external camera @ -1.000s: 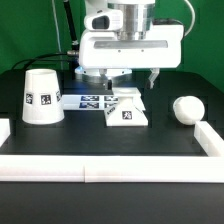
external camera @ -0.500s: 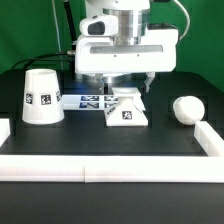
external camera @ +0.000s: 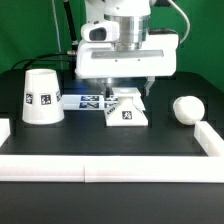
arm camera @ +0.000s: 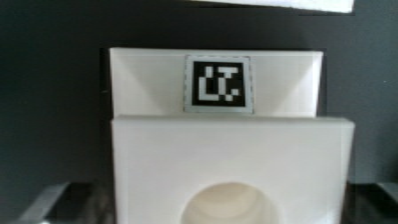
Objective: Assemble lamp
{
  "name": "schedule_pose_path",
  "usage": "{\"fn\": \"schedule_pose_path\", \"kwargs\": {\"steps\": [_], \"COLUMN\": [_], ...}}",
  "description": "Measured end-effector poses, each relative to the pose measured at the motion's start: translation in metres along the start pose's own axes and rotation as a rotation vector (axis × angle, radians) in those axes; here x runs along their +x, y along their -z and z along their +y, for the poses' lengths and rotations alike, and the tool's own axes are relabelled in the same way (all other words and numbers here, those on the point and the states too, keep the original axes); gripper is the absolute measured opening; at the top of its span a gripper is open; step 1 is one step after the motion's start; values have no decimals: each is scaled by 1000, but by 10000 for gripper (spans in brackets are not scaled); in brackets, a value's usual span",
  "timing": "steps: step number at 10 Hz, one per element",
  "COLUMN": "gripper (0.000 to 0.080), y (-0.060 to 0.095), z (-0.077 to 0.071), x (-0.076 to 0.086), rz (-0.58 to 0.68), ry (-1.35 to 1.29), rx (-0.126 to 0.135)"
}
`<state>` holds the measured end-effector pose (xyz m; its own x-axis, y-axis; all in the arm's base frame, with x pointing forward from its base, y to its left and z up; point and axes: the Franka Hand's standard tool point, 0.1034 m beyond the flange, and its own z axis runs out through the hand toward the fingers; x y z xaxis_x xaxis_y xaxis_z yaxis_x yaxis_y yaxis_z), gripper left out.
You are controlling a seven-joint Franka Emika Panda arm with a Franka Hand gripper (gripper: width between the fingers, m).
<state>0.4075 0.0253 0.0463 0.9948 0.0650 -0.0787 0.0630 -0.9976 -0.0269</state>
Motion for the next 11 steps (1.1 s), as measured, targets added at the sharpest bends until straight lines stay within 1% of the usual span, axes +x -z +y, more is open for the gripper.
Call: {"fn": "schedule_pose_path", "kwargs": {"steps": [1, 2, 7, 8, 11], "gripper": [592, 534, 534, 535, 535], "y": [0, 0, 0, 0, 4], "z": [0, 0, 0, -1, -8], "x": [0, 0, 0, 3, 40], "rz": [0, 0, 0, -1, 21], "ry": [1, 1, 3, 5, 18], "rx": [0, 0, 0, 1, 4]}}
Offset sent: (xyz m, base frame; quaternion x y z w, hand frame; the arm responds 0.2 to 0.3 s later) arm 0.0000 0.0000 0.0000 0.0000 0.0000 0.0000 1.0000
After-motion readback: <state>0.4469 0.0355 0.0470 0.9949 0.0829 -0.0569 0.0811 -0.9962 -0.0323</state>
